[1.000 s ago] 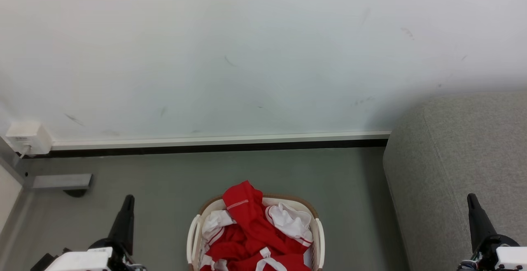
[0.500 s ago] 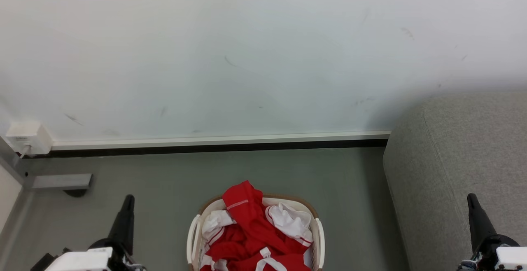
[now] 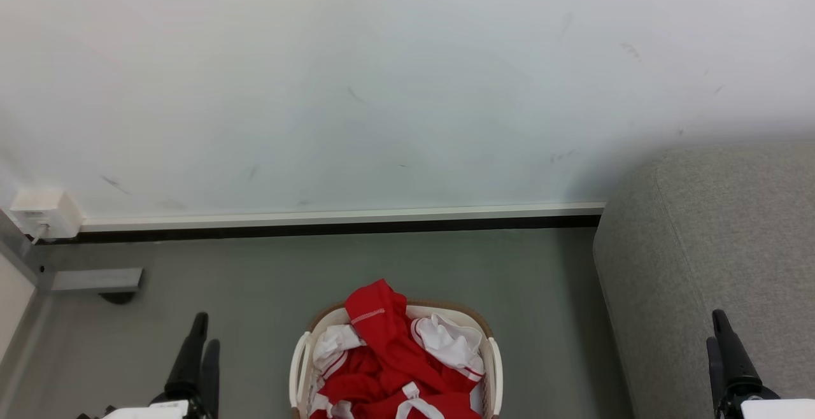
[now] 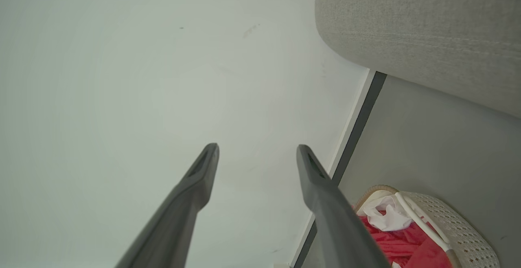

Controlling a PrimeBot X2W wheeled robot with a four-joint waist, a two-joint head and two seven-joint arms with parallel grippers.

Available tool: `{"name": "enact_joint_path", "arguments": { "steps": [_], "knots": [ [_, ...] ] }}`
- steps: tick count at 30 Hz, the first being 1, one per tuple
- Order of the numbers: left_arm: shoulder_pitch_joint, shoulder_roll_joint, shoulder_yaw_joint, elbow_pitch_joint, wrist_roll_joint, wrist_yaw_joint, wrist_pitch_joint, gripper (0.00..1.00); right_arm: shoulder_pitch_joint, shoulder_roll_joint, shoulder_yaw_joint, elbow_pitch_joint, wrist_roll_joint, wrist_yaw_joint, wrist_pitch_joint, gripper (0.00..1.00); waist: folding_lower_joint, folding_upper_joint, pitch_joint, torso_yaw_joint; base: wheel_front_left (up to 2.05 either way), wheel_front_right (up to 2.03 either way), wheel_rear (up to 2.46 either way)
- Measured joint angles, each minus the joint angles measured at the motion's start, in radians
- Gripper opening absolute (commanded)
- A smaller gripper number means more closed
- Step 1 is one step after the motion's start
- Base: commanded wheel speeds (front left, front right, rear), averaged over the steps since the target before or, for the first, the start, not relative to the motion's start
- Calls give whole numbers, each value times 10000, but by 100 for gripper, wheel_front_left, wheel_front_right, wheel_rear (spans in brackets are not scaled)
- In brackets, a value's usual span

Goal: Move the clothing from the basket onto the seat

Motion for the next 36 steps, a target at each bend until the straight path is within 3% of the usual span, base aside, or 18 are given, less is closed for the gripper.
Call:
{"name": "enact_joint_path", "arguments": {
  "steps": [11, 27, 36],
  "knots": [
    [119, 4, -4, -151, 1496, -2, -470, 100, 93, -6, 232, -391, -2368, 0, -477, 100, 0, 0, 16, 28, 0, 0, 0],
    [349, 19, -48, -709, 5003, 211, -1081, 100, 136, -27, 844, -918, -6608, 0, -1087, 100, 0, 0, 50, 59, 0, 0, 0],
    [497, 29, -182, -1020, 6849, 332, -1402, 100, 194, -35, 1037, -903, -8199, 0, -1394, 100, 0, 0, 47, 95, 0, 0, 0]
  ]
}}
